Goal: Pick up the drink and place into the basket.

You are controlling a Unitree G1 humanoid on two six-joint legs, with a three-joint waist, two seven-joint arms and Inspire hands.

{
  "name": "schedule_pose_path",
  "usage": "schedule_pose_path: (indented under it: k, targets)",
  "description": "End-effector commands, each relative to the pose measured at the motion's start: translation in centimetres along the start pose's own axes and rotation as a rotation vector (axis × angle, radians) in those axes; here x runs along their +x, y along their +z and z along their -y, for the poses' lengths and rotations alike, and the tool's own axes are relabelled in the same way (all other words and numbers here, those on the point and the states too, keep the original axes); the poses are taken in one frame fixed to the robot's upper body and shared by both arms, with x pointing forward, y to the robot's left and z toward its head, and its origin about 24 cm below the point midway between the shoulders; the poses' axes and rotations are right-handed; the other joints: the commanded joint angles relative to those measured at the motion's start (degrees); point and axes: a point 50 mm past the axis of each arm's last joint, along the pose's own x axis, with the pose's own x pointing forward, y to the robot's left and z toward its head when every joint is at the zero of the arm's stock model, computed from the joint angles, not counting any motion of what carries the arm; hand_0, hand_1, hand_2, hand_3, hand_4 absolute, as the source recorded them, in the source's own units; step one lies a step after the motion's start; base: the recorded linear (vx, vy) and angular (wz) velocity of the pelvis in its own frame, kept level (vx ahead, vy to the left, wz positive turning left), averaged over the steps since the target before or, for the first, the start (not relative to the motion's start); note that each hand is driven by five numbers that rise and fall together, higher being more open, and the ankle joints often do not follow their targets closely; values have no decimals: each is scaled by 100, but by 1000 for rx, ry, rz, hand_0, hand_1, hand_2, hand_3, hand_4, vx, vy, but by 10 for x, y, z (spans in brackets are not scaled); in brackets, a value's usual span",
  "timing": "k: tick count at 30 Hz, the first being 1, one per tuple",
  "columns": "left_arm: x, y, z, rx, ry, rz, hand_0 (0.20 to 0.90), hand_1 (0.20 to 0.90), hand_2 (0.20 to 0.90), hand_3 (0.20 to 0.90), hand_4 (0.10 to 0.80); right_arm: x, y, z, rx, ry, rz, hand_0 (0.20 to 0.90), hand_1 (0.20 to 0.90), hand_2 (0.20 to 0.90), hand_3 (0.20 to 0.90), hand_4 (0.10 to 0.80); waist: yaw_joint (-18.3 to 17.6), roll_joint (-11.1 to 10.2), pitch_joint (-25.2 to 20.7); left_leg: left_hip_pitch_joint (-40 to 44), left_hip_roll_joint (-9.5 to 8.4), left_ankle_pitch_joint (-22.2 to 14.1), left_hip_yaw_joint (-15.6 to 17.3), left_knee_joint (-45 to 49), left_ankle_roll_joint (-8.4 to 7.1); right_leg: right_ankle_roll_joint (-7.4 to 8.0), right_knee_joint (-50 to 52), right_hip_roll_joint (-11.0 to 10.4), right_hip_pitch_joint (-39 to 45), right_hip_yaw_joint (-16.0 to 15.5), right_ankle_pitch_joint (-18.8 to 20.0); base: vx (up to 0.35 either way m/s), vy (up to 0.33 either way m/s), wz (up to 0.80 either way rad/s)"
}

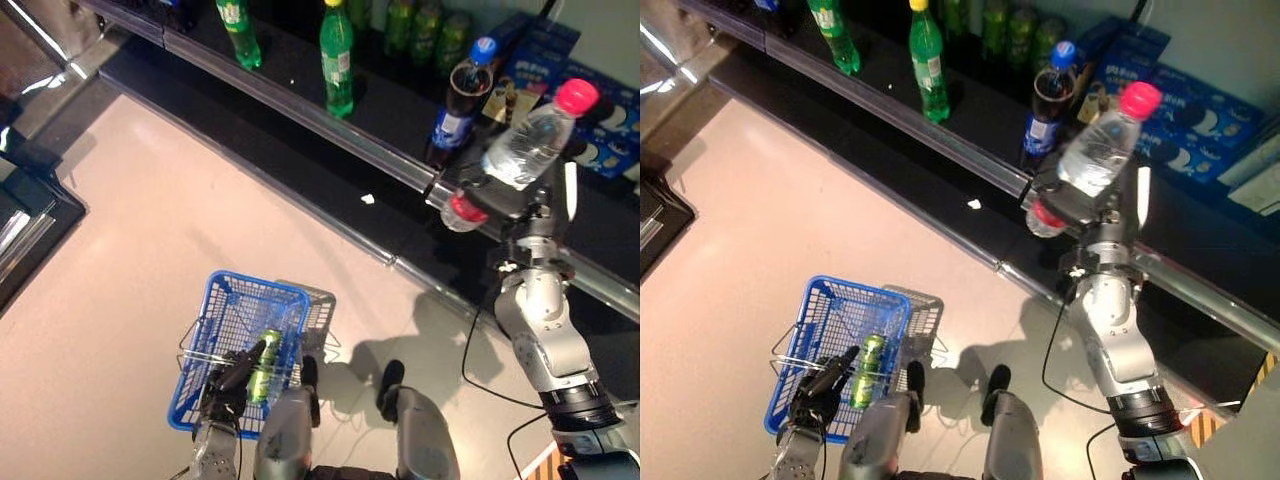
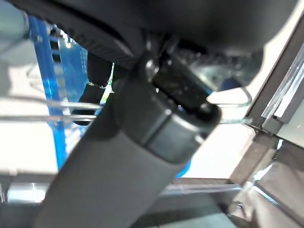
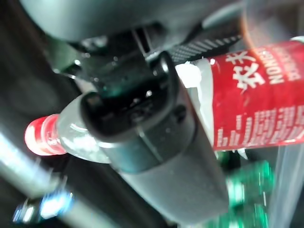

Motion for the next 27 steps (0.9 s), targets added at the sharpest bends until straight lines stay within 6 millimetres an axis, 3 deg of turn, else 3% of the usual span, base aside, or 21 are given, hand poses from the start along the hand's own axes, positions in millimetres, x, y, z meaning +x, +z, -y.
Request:
schedule_pose_path:
  k: [1, 10, 15, 27]
  targets:
    - [-10, 44, 39, 30, -330, 187, 300, 300, 300, 200, 100, -9, 55, -48, 190, 302, 260, 300, 300, 300, 200, 100, 271, -148, -1497, -306, 51, 436, -225, 201, -264, 163, -494, 7, 771, -256, -96, 35, 32, 18]
    - [-28, 54, 83, 211, -610, 210, 300, 300, 300, 200, 100, -24, 41, -92, 286, 444, 148, 300, 300, 300, 200, 100, 696, -105, -1554, -225, -170, 383, -634, 31, -238, 188, -555, -79, 1009, -514, -88, 6, 13, 34]
    - [-43, 67, 114, 282, -750, 258, 300, 300, 300, 200, 100, -24, 25, -115, 300, 389, 68, 300, 300, 300, 200, 100, 1121, -119, -1520, -277, -351, 348, -1049, 159, -222, 153, -546, -127, 1167, -768, -111, 39, -26, 34]
    - [-72, 77, 151, 312, -1035, 272, 300, 300, 300, 200, 100, -23, 4, -146, 328, 295, -37, 300, 300, 300, 200, 100, 1734, -112, -1419, -449, -665, 308, -1859, 301, -184, 132, -535, -144, 1291, -1126, -92, 33, -39, 33]
